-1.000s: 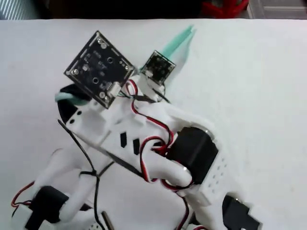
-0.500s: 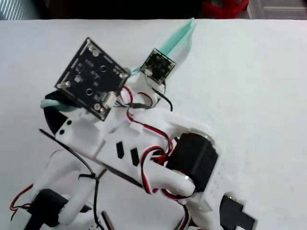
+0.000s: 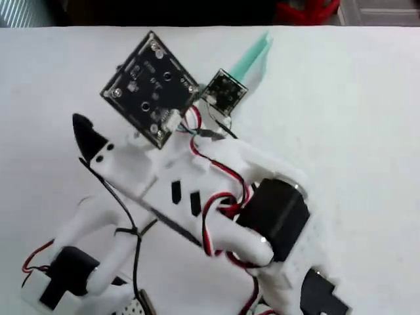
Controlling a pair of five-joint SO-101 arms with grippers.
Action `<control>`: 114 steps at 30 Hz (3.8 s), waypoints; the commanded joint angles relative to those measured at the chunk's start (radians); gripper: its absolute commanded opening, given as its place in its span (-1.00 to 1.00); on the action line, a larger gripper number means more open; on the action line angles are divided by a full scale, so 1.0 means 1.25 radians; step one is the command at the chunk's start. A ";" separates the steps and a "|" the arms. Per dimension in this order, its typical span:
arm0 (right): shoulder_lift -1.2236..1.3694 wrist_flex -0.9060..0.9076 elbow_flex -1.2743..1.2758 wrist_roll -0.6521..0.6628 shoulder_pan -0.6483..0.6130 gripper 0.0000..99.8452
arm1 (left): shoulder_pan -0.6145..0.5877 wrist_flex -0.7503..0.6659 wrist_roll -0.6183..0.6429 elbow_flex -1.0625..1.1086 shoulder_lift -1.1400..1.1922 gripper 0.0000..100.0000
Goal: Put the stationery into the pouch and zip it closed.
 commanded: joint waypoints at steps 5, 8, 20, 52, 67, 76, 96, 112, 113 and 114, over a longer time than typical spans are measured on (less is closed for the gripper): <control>0.009 -0.061 -0.022 0.053 0.133 -0.45 | 0.024 0.162 0.050 -0.052 -0.024 -0.95; 0.008 -0.088 -0.022 0.093 0.220 -0.45 | 0.075 0.436 0.104 -0.161 -0.094 -0.95; -0.024 -0.067 -0.022 0.110 0.667 -0.45 | -0.023 0.592 0.048 -0.168 -0.166 -0.95; -0.019 -0.202 0.706 0.485 1.046 -0.45 | -0.202 0.551 -0.480 -0.433 0.030 -0.95; -0.026 -0.224 0.822 0.261 1.023 -0.45 | -0.110 1.063 -0.403 -1.394 0.671 -0.84; -0.095 -0.322 0.968 0.238 0.973 -0.45 | -0.021 1.133 -0.344 -1.417 0.730 -0.55; -0.091 -0.374 0.975 0.237 0.985 -0.54 | -0.209 1.080 -0.205 -1.173 0.353 -0.52; 0.020 -0.470 1.009 -0.001 0.970 -0.96 | -0.361 0.501 0.092 -0.945 0.690 -0.95; 0.020 -0.494 1.024 -0.010 0.965 -0.96 | -0.361 0.469 0.093 -0.945 0.711 -0.95; 0.021 -0.526 1.046 -0.011 0.962 -0.96 | -0.364 0.438 0.091 -0.945 0.726 -0.95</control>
